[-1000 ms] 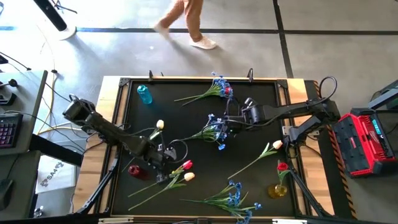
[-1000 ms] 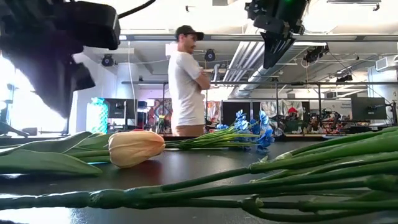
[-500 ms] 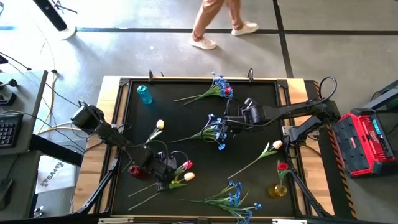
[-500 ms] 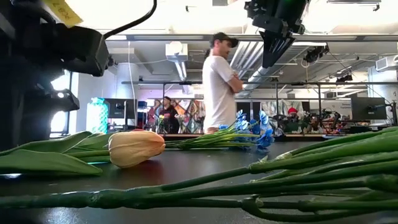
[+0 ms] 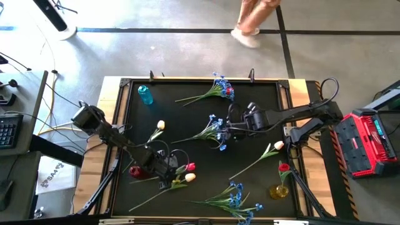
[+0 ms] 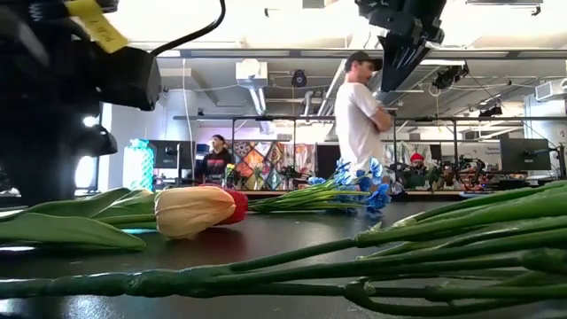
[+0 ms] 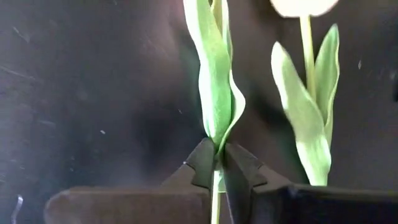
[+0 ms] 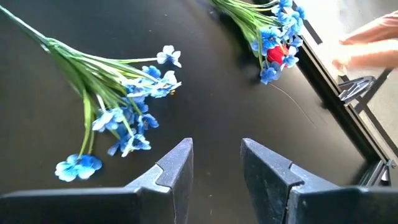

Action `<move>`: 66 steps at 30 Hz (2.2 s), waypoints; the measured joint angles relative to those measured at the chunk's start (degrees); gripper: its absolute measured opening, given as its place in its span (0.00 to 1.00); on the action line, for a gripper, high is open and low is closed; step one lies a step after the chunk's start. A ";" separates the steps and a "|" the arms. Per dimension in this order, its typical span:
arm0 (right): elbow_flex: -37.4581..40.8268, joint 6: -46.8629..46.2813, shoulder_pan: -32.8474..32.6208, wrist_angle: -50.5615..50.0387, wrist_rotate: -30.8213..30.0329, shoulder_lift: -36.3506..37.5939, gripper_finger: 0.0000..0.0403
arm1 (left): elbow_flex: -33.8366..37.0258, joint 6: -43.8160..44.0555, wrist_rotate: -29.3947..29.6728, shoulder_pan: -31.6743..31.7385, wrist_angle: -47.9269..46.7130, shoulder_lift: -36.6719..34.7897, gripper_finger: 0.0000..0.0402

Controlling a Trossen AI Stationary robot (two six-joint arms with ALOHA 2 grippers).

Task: Sort flowers into vase by color
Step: Put the bottom red flower into the yellow vase

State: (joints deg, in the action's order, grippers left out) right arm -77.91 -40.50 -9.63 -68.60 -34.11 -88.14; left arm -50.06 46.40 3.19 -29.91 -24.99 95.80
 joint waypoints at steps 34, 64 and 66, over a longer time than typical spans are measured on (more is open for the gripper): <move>0.02 11.64 -23.73 27.61 -18.01 12.28 0.31 | -0.02 -39.52 22.28 17.58 35.27 -21.17 0.00; 6.67 33.05 -7.76 59.50 -2.69 7.23 0.45 | -0.07 -49.10 -4.53 27.04 62.62 -11.75 0.00; 7.71 33.92 -7.27 61.45 -2.56 7.23 0.41 | -0.07 -49.10 -4.45 27.06 62.34 -11.75 0.00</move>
State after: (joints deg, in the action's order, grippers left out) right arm -70.20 -6.58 -16.89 -7.15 -36.67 -80.90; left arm -50.13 -2.70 -1.26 -2.85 37.35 84.05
